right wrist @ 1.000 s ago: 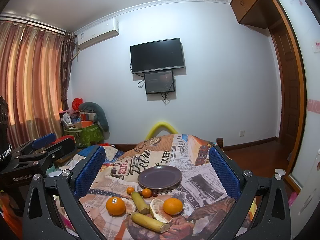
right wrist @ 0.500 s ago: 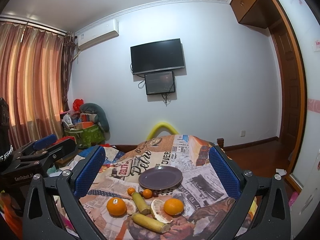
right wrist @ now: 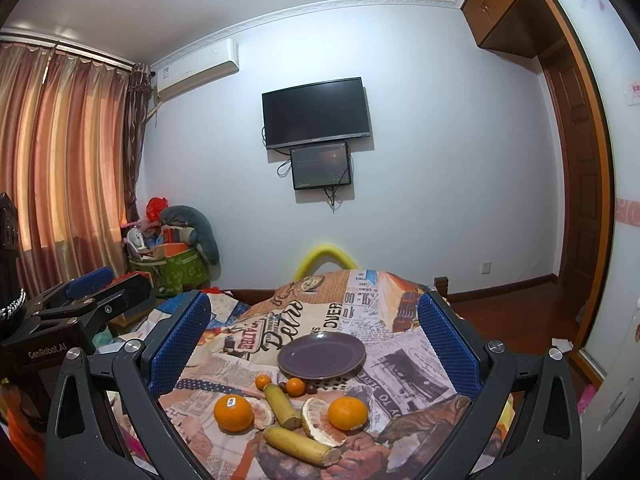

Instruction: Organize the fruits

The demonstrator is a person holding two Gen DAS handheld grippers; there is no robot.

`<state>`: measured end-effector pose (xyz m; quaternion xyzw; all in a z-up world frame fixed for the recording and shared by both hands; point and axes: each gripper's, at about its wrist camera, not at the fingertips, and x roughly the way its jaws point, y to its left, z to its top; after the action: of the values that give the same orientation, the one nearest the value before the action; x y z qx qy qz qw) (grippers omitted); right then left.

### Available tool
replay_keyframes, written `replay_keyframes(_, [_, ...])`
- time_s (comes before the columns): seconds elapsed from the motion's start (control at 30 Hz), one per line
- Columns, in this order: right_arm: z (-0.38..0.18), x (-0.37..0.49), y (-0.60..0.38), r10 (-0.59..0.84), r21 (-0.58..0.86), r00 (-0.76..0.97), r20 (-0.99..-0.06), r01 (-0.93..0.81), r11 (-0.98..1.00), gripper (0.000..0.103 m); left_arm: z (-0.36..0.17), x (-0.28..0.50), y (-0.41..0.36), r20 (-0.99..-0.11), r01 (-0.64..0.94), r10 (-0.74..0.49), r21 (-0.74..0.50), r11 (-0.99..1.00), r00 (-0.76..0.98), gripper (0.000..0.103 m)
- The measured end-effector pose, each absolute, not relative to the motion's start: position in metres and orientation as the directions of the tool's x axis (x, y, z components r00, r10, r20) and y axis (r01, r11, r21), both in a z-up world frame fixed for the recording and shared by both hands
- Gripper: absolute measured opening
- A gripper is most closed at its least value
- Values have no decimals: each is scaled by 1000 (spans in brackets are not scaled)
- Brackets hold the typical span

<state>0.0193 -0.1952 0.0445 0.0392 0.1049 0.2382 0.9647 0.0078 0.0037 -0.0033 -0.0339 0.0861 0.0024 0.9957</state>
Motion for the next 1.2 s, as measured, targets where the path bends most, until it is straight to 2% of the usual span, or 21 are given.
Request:
replay_keyframes(0.73, [40, 22, -194, 467, 118, 862, -195, -452, 884, 103, -4, 10, 6, -173, -14, 5, -51, 999, 985, 103])
replay_keyframes(0.97, [22, 36, -191, 463, 107, 846, -265, -452, 886, 103, -16, 21, 14, -221, -20, 13, -32, 999, 975, 103])
replay_keyframes(1.2, [-3, 53, -191, 442, 107, 822, -358, -435, 894, 103, -41, 39, 35, -313, -51, 51, 7, 999, 949, 103])
